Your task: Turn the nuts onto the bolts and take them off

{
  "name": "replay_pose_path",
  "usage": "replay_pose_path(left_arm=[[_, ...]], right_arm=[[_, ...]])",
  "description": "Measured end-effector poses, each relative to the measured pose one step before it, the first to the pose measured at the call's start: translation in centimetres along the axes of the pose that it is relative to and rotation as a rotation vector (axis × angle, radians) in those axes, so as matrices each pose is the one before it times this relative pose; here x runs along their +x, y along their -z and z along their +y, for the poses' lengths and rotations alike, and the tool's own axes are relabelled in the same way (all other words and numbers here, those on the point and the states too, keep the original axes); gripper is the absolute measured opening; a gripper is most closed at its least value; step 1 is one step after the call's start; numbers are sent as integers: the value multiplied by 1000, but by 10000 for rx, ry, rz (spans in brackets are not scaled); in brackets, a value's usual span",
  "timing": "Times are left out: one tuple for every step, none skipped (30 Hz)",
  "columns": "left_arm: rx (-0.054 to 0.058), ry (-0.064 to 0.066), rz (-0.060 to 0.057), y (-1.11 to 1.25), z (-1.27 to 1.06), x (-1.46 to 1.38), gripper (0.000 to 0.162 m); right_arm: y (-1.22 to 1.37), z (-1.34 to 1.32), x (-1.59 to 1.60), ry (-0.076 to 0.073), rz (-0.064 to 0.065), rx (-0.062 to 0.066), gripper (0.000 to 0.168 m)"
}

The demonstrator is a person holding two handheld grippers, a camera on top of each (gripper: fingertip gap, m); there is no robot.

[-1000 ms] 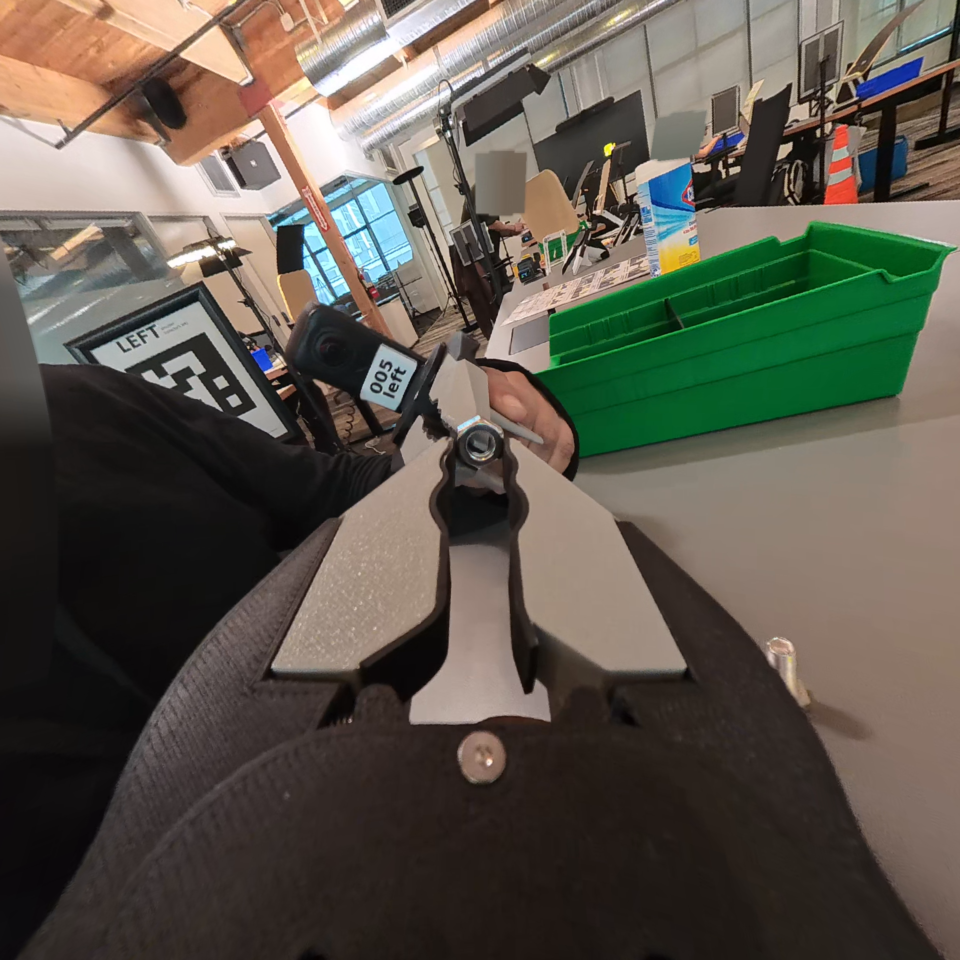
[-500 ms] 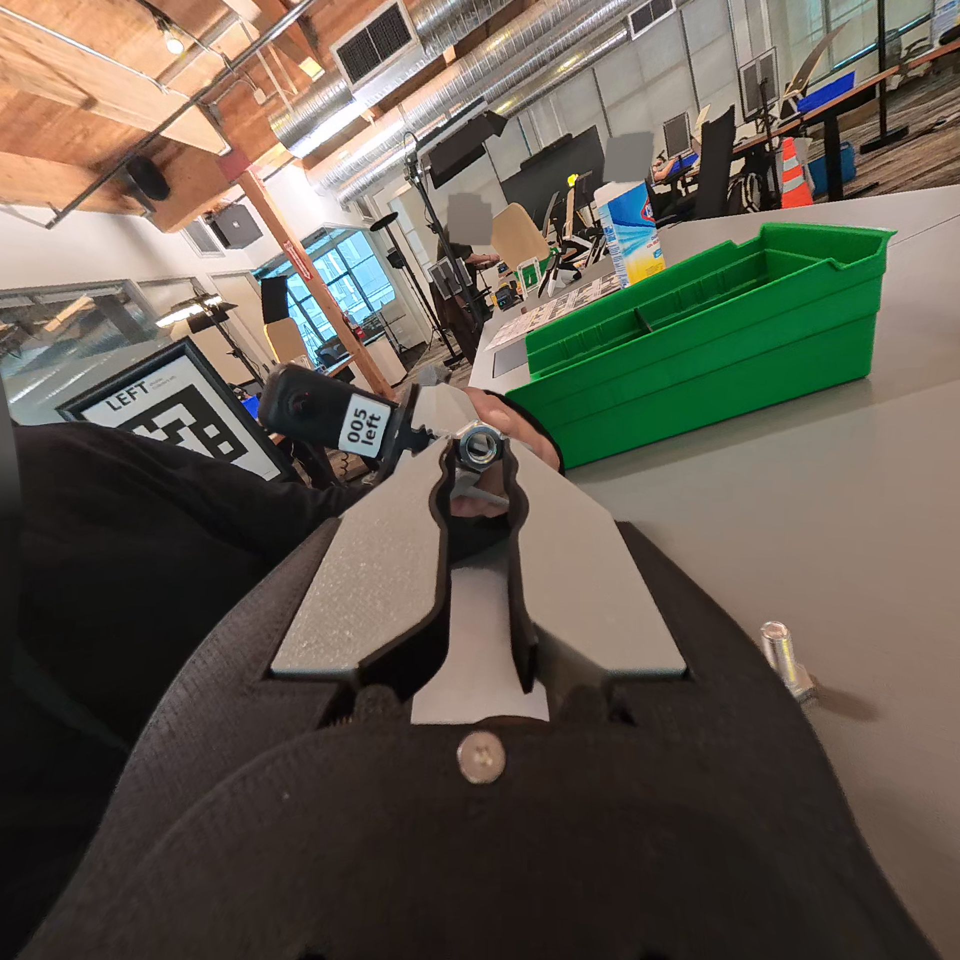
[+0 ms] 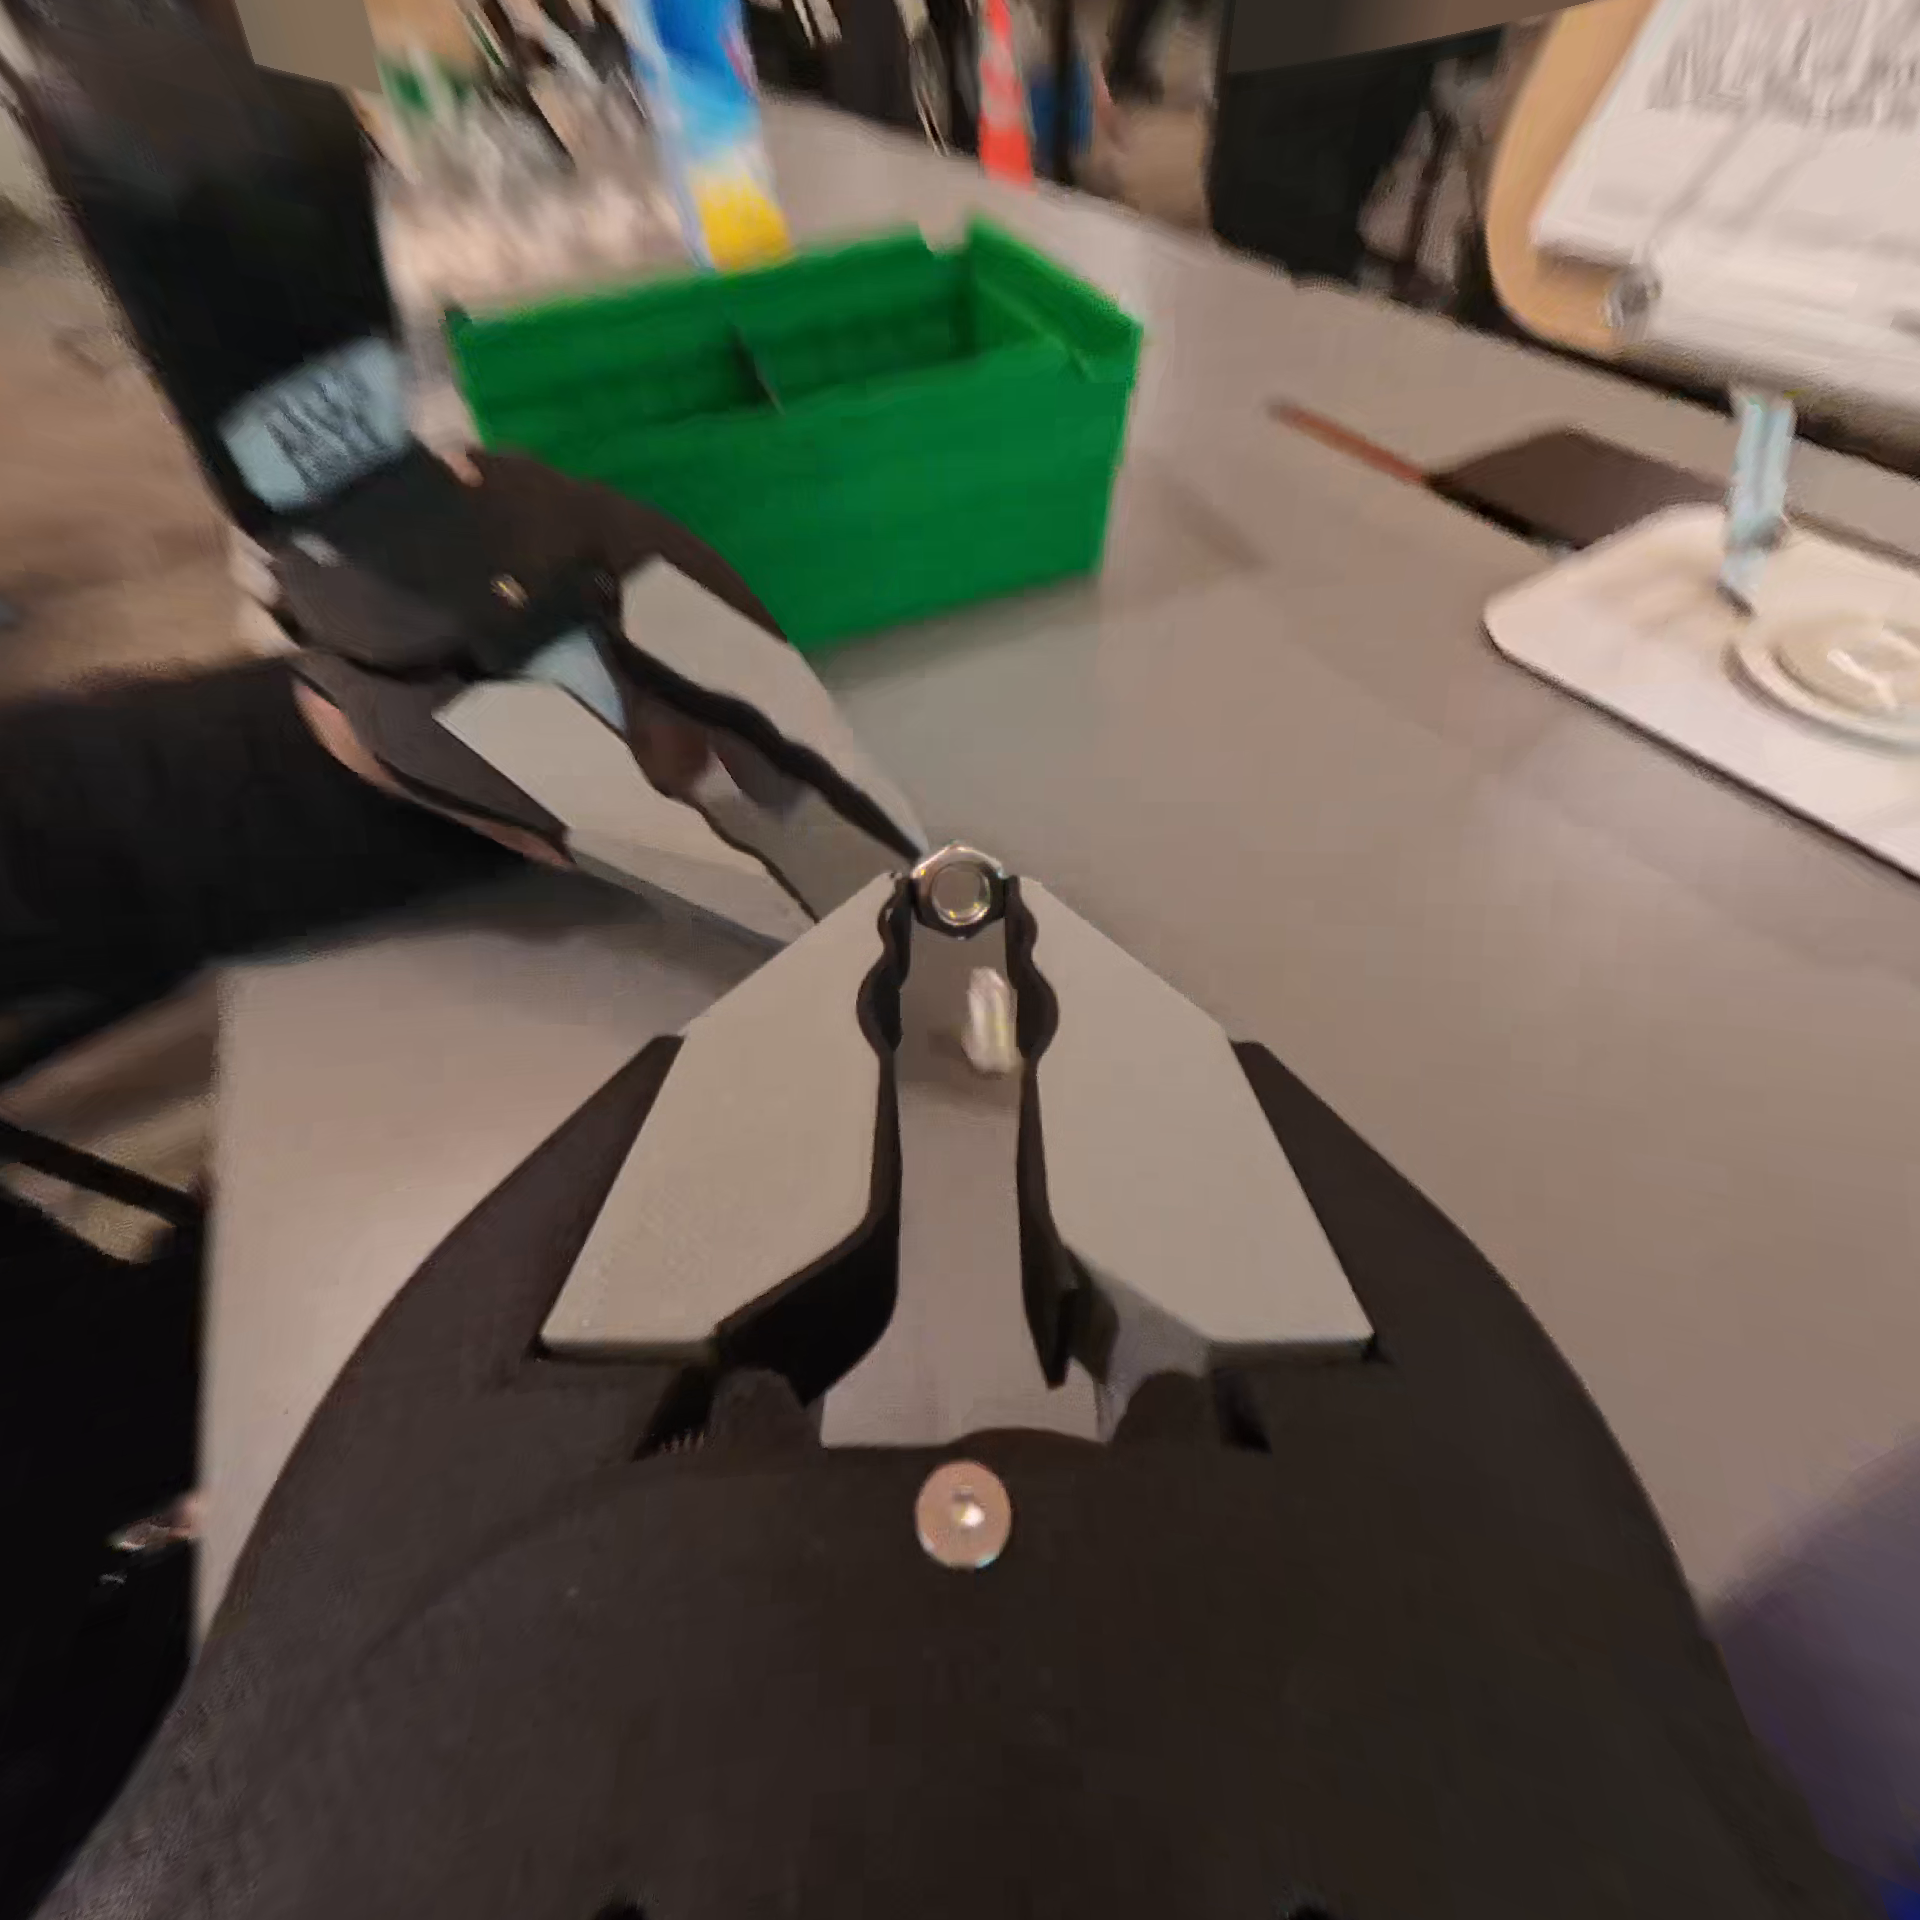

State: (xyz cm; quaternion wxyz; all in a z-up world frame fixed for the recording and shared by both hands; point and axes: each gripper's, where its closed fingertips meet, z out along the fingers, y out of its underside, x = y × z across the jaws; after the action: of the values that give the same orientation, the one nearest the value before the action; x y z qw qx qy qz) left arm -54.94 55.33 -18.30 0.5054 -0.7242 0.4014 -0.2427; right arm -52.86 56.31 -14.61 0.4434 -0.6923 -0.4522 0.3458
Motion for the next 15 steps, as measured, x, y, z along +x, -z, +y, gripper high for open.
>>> replay_pose_path(left_arm=[[-716,-275,19,-685,960,-96,37],[-578,-187,135,-660,725,146,36],[-427,-127,240,-647,517,293,36],[-279,-107,36,-606,262,-31,37],[-123,-101,-148,-487,71,-339,37],[-95,-31,-22,-418,77,-191,36],[-174,104,178,-399,198,28,35],[-228,202,140,-393,283,-89,34],[-249,164,116,-329,286,-165,28],[-130,74,146,-213,123,-73,15],[18,6,120,-112,-98,-45,14],[28,-17,-30,-68,-88,-176,12],[-8,-54,-23,-19,17,-96,11],[4,-47,11,21,24,30,10],[50,-46,-23,71,-40,15,9]], right_arm=[[-275,993,712,248,498,-617,15],[-282,789,421,274,364,-479,15],[-337,1017,288,264,281,-624,15],[-380,1053,260,281,286,-644,15],[-360,892,143,315,231,-542,15],[-376,856,-95,298,87,-526,15],[-343,739,-109,180,43,-438,15],[-328,603,-172,87,-42,-332,15],[-314,604,-221,29,-124,-343,15],[-268,519,-119,15,-72,-298,15],[-184,386,47,15,30,-220,15],[-137,314,145,1,78,-173,15],[-105,241,153,-15,66,-124,15],[-98,242,84,-40,1,-118,15],[-117,226,-41,-51,-80,-111,15]])
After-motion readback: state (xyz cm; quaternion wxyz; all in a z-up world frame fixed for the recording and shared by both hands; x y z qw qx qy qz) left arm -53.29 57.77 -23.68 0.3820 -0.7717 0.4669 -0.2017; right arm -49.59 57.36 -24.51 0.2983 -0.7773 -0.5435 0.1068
